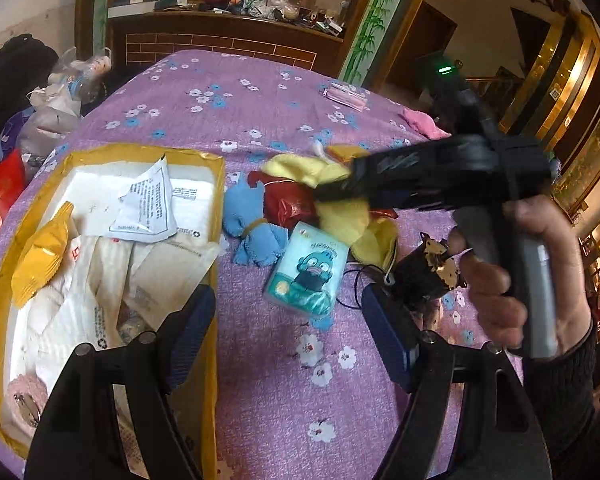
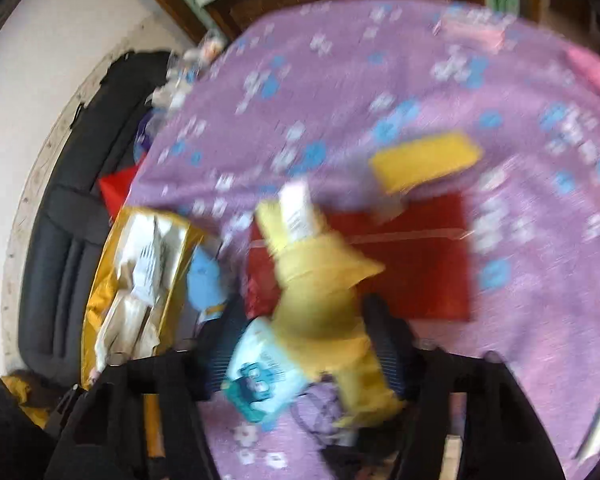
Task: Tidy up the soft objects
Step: 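Grasp the yellow towel with the right tool while the left grasps the blue cartoon packet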
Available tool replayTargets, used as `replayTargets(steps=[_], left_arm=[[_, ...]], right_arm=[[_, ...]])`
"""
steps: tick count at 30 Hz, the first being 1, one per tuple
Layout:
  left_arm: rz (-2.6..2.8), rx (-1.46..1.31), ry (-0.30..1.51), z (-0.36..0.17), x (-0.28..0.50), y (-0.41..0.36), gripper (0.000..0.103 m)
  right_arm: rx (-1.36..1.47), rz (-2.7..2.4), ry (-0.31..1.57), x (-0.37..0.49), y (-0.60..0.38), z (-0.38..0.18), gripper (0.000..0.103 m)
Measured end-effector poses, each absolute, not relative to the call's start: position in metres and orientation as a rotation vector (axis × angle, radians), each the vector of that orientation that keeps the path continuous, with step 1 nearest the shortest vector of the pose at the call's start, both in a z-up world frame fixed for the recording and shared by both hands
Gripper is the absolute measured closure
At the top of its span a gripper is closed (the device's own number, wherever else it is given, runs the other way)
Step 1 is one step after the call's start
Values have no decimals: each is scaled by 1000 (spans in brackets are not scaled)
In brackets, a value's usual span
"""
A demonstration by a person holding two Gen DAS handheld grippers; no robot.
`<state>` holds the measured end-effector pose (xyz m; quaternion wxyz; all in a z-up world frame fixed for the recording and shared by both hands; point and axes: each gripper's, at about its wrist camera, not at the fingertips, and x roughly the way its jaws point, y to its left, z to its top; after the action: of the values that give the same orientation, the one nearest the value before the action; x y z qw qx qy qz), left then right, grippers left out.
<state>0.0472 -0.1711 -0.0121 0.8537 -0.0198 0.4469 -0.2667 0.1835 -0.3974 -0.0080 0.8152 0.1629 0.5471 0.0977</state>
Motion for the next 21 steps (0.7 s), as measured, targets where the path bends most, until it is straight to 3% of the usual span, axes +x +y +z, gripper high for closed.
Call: replayTargets(steps=[3,12,16,21], left_arm=[[-560,-35,953,-15,47,-171,28],[-556,98,1021,-36,71,-218,28],[-570,154,1103,-56,88,-245,28],[-508,271,1094,-66,88,-260,46]], right_arm=[[360,186,1113,181,-393,-5,71],[606,345,595,99,-445,28,71],[678,390,574,100,-449,17,71],[719,330,501,90,-459,3,71]])
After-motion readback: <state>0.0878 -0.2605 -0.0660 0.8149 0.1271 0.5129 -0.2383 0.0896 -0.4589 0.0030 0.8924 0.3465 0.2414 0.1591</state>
